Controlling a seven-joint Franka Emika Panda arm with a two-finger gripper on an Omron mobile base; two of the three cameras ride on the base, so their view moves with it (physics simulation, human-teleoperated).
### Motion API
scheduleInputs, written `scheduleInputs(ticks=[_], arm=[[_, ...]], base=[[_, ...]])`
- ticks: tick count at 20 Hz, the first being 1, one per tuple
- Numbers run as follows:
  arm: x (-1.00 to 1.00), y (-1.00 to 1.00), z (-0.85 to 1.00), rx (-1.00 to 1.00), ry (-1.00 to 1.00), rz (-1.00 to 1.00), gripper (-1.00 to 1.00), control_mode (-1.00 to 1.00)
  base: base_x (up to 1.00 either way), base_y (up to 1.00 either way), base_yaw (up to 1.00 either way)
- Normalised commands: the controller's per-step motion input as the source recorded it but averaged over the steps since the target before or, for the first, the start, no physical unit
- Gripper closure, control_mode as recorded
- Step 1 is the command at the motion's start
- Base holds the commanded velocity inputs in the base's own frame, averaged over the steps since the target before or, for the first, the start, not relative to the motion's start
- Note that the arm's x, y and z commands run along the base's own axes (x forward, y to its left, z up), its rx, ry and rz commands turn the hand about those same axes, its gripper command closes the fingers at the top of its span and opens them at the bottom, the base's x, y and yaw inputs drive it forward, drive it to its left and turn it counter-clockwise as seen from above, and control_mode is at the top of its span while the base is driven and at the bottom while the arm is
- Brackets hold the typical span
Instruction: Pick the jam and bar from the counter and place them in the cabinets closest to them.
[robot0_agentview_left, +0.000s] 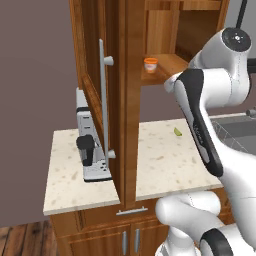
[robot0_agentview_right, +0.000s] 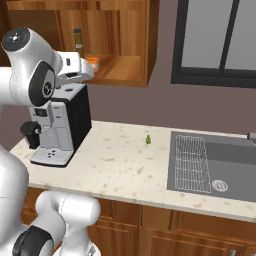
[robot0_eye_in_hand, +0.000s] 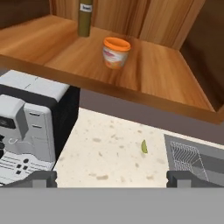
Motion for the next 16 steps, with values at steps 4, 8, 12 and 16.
scheduleInputs(ticks=[4,8,12,16], arm=[[-0.41,-0.11,-0.3,0.0,0.0,-0.02,-1.0,-1.0],[-0.24,-0.25,-0.4,0.0,0.0,-0.01,-1.0,-1.0],[-0.17,-0.27,-0.42,0.0,0.0,0.0,-1.0,-1.0],[-0.05,-0.13,-0.23,0.0,0.01,0.0,-1.0,-1.0]], base=[[0.0,0.0,0.0],[0.0,0.0,0.0],[0.0,0.0,0.0],[0.0,0.0,0.0]])
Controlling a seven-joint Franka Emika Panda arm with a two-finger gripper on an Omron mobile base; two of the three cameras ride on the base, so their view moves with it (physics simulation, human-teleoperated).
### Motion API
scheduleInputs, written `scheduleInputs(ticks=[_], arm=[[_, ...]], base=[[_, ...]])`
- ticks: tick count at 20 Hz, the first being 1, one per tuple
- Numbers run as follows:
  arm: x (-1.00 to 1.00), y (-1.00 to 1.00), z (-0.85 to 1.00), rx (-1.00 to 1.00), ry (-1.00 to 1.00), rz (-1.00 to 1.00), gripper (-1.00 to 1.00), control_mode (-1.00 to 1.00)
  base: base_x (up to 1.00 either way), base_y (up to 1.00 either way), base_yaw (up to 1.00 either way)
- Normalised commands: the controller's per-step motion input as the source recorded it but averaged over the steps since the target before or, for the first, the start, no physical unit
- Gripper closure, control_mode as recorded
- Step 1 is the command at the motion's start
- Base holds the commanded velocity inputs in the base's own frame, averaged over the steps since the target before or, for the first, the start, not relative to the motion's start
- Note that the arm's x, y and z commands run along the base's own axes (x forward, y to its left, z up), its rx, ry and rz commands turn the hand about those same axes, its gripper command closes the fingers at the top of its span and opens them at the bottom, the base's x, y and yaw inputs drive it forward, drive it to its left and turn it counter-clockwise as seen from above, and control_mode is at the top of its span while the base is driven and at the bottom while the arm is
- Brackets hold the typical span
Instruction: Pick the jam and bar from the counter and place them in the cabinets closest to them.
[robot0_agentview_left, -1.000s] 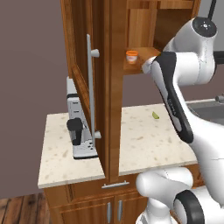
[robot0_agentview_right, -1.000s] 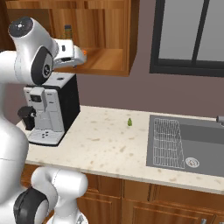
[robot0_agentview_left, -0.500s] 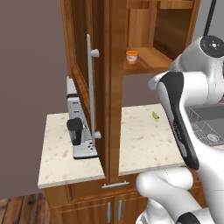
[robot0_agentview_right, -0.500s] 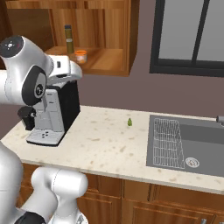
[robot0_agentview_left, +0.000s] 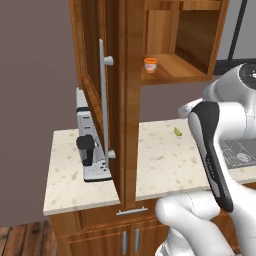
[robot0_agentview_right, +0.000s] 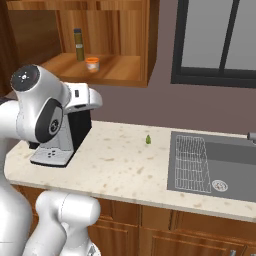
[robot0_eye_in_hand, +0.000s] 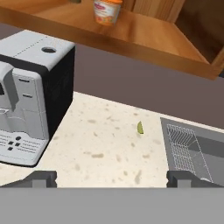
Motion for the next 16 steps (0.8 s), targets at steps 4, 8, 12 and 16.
scheduleInputs(ticks=[4,8,12,16], arm=[[0.0,0.0,0.0,0.0,0.0,0.0,-1.0,-1.0],[-0.01,0.0,0.0,0.0,0.0,0.0,-1.0,1.0],[0.0,0.0,0.0,0.0,0.0,0.0,-1.0,1.0],[0.0,0.0,0.0,0.0,0.0,0.0,-1.0,1.0]], base=[[0.0,0.0,0.0],[-0.13,-0.03,0.0],[-0.39,-0.15,0.0],[-0.41,-0.24,0.0]])
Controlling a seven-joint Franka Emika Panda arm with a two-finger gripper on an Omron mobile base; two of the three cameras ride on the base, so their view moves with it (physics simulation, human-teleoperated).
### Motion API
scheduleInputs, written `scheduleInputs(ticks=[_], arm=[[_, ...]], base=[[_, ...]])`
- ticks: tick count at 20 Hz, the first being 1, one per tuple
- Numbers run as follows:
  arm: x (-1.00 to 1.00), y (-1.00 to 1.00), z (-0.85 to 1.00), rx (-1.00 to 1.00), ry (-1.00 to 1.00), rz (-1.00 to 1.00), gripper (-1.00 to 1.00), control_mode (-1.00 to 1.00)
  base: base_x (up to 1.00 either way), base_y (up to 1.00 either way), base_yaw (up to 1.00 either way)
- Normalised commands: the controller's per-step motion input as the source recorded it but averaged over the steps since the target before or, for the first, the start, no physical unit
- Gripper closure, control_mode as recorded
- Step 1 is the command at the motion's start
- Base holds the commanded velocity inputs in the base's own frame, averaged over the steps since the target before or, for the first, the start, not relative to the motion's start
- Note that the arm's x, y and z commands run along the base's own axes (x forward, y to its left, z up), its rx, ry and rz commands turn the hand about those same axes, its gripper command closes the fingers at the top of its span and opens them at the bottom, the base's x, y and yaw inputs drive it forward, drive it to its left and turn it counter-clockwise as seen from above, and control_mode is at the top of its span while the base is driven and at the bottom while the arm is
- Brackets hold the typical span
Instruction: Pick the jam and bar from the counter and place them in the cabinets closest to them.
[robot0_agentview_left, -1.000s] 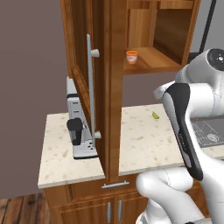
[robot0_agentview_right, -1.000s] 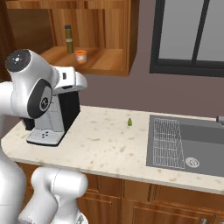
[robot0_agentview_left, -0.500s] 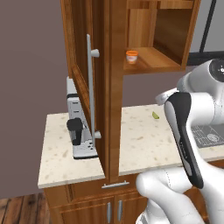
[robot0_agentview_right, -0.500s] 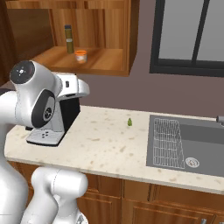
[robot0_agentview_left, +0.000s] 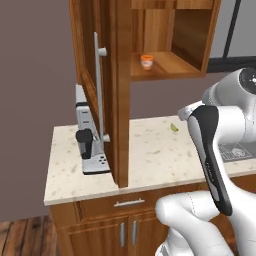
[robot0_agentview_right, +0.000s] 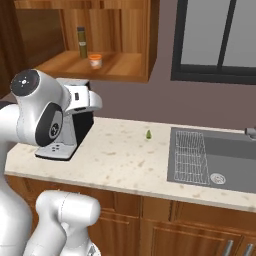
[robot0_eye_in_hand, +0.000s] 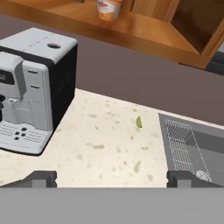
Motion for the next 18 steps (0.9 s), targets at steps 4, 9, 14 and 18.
scheduleInputs(ticks=[4,9,14,18], arm=[[0.0,0.0,0.0,0.0,0.0,0.0,-1.0,1.0],[0.0,0.0,0.0,0.0,0.0,0.0,-1.0,1.0],[0.0,0.0,0.0,0.0,0.0,0.0,-1.0,1.0],[0.0,0.0,0.0,0.0,0.0,0.0,-1.0,1.0]], base=[[-0.39,-0.26,0.0],[-0.34,-0.3,0.0],[-0.32,-0.34,-0.02],[-0.2,-0.5,-0.04]])
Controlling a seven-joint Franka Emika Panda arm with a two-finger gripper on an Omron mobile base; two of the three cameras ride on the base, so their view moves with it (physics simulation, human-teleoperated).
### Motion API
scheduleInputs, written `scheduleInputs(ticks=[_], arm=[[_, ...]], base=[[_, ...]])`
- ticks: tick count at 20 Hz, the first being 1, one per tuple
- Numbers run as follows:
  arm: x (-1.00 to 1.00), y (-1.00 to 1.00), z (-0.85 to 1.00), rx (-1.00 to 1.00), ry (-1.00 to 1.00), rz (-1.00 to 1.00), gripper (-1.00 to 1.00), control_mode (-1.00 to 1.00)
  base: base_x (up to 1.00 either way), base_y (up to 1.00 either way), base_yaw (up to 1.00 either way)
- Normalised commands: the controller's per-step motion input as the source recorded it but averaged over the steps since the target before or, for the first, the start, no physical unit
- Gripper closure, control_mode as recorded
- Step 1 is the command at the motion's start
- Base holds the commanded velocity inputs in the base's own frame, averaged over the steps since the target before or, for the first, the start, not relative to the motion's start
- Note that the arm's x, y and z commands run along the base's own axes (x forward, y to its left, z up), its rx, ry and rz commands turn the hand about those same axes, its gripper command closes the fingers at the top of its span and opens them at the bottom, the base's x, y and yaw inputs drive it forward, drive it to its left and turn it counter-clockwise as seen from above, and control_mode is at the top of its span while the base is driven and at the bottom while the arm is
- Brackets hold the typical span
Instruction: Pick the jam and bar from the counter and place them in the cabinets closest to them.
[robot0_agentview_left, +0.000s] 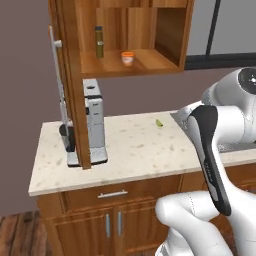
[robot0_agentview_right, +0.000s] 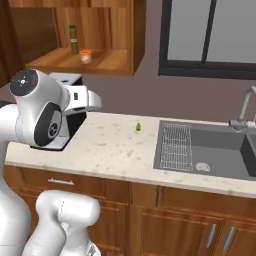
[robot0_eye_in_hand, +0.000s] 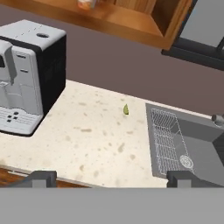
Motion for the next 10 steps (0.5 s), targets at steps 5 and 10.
scheduleInputs(ticks=[5,10], arm=[[0.0,0.0,0.0,0.0,0.0,0.0,-1.0,1.0],[0.0,0.0,0.0,0.0,0.0,0.0,-1.0,1.0]], base=[[-0.13,-0.58,-0.04],[-0.08,-0.58,-0.04]])
